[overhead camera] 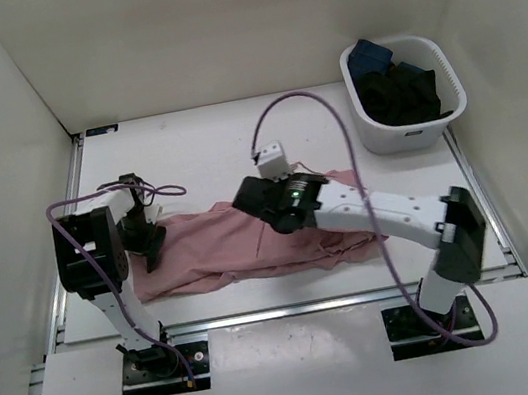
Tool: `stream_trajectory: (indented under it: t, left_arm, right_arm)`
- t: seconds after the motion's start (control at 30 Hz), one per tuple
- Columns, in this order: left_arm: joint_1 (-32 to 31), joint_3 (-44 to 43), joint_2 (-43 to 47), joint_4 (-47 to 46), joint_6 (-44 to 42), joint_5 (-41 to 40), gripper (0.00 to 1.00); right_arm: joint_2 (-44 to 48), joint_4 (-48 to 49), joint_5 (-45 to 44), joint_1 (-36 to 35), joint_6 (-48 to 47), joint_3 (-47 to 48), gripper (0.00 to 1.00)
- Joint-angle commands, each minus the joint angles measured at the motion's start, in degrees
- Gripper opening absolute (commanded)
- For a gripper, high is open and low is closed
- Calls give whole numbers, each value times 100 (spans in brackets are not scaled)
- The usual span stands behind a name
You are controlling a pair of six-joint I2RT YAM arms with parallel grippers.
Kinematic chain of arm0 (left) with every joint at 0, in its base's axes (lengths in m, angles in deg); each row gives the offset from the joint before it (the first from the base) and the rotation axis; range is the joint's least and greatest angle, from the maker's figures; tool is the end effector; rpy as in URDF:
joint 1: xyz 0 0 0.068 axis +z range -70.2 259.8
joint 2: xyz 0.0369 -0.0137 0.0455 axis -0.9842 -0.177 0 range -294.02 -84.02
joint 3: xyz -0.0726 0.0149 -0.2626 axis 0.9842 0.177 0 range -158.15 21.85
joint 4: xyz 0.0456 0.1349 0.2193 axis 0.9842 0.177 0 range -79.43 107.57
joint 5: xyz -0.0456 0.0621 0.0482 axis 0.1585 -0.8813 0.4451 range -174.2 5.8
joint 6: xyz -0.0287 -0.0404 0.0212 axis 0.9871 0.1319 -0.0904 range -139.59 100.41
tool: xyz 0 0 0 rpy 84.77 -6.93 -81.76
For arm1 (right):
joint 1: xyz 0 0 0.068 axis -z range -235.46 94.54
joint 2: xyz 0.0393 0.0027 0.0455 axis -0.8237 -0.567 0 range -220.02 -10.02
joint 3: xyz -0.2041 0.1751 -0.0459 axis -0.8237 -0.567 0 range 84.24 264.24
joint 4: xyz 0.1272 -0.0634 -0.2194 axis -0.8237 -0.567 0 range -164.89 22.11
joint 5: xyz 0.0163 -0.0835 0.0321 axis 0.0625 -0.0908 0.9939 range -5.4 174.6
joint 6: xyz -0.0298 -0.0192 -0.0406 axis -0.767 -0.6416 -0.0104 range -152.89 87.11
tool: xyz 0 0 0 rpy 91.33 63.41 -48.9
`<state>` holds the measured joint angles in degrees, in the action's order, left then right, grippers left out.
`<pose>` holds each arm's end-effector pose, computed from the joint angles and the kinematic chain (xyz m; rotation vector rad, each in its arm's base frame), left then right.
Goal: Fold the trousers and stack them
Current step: Fold the trousers
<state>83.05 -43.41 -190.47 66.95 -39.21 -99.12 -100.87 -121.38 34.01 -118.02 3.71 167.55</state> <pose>0.3034 0.0263 0.1431 -0.4443 -2.9084 -0.3389 0.1726 0.2727 0.3202 -0.2276 2.1573 -0.2363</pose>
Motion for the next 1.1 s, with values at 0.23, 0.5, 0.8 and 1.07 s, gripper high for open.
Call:
stream_trajectory:
  t: [0.23,0.5,0.8,1.07]
  left_arm:
    - [-70,172,-341,-549,195,384,88]
    - [-70,-48,-411,-496,195,384,88]
    - [-70,-338,-464,-391,195,85,89]
    - [-70,-768,-227,-40,195,-99,89]
  right_arm:
    - [-1488,-82,-21,-247,673,854,0]
    - [-2191,331,1311,-247,-641,1468,24]
    - [-875,497,2124,-424,-1428,1699,99]
    - [444,349,1693,1385,452,-717,18]
